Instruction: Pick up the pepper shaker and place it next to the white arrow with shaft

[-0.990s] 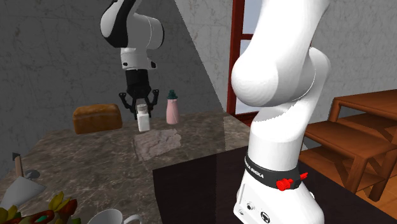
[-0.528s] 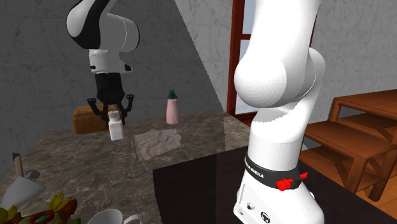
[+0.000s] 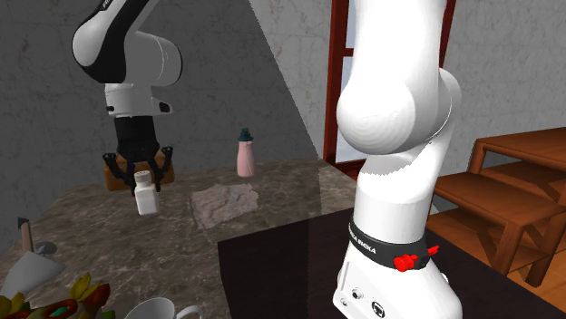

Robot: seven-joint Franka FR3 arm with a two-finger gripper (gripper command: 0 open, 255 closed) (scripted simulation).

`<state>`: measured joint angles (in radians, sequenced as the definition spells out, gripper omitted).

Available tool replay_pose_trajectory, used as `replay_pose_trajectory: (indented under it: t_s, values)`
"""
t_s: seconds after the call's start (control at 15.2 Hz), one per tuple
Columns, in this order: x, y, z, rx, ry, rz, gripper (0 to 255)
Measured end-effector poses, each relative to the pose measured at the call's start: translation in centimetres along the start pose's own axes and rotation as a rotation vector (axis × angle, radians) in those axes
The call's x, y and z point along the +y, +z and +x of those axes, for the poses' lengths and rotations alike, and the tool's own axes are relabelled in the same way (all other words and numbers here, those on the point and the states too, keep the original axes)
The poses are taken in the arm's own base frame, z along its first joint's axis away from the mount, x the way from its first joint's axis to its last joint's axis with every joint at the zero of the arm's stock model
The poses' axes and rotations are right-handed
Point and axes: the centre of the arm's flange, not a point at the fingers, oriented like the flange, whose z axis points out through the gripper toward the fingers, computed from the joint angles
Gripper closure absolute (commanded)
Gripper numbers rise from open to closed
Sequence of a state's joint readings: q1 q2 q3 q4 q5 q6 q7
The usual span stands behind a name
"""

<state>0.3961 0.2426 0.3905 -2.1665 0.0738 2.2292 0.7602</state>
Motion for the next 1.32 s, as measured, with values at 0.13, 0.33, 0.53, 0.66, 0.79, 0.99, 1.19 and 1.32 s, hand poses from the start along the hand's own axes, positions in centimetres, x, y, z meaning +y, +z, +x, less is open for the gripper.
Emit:
replay_pose_trajectory:
  t_s: [0.13,0.33,0.53,0.66,0.79,0.99,1.19,1.32]
  values:
    - [0.1,0.9,0.3,0.0,0.0,0.0,255]
    - [0.0,2.5,0.5,0.0,0.0,0.0,255]
    - [0.0,4.1,0.9,0.0,0.0,0.0,255]
    - [-0.1,5.2,1.2,0.0,0.0,0.0,255]
    - [0.0,6.1,1.4,0.0,0.0,0.0,255]
    - [-0.1,7.7,1.8,0.0,0.0,0.0,255]
    - [-0.1,9.1,2.2,0.0,0.0,0.0,255]
    - [-0.1,10.3,2.4,0.0,0.0,0.0,255]
